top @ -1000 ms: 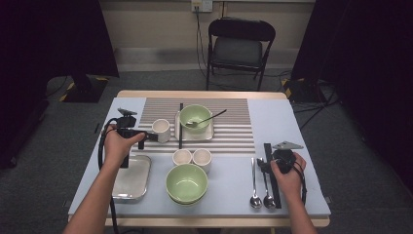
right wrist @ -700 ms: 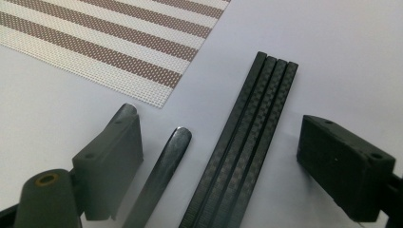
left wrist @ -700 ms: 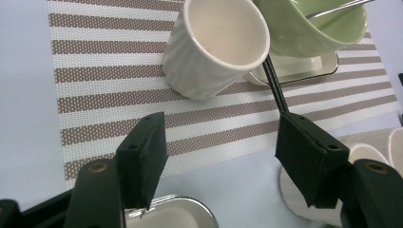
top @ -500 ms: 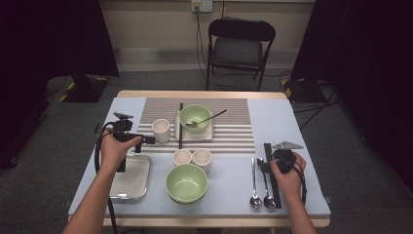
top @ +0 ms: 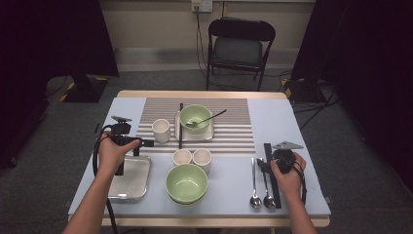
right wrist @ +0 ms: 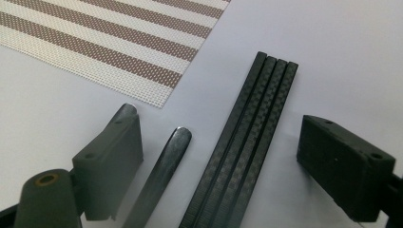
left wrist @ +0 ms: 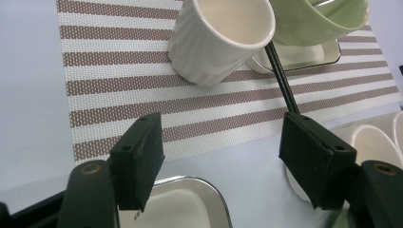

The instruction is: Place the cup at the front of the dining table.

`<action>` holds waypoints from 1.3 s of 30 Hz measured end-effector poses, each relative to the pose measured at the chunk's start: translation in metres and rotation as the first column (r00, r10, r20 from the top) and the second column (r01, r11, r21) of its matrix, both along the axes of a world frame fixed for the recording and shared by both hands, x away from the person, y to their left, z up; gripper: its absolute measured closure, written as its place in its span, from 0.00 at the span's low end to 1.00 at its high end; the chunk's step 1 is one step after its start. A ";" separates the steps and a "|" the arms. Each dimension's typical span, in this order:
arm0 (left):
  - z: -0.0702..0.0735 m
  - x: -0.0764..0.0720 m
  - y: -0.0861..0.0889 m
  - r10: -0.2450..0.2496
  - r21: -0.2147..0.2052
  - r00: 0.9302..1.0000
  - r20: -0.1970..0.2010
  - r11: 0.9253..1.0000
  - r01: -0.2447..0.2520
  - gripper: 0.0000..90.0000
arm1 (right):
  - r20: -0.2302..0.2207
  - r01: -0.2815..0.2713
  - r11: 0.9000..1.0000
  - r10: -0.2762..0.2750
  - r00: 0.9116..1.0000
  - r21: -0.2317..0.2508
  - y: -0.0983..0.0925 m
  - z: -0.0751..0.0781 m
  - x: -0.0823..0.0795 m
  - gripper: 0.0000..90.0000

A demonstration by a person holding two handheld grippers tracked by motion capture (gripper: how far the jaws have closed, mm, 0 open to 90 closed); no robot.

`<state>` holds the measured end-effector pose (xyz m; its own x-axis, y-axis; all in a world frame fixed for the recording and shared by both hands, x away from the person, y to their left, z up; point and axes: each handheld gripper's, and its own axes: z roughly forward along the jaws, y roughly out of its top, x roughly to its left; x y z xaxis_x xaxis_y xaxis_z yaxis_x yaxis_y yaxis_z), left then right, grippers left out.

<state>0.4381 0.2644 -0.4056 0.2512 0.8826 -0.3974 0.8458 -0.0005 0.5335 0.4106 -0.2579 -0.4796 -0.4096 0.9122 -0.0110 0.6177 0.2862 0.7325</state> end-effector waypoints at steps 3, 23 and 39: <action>0.000 -0.002 0.001 -0.004 0.004 1.000 0.000 1.000 0.004 0.34 | 0.000 0.000 1.000 0.000 1.000 0.000 0.000 0.000 0.000 0.16; -0.007 -0.013 0.011 0.002 -0.002 1.000 -0.004 1.000 -0.002 0.33 | 0.000 0.000 1.000 0.000 1.000 0.000 0.000 0.000 0.000 0.16; -0.018 -0.025 0.018 0.004 0.003 1.000 -0.003 1.000 -0.004 0.33 | 0.000 -0.001 1.000 0.001 1.000 -0.001 0.000 0.000 0.000 0.16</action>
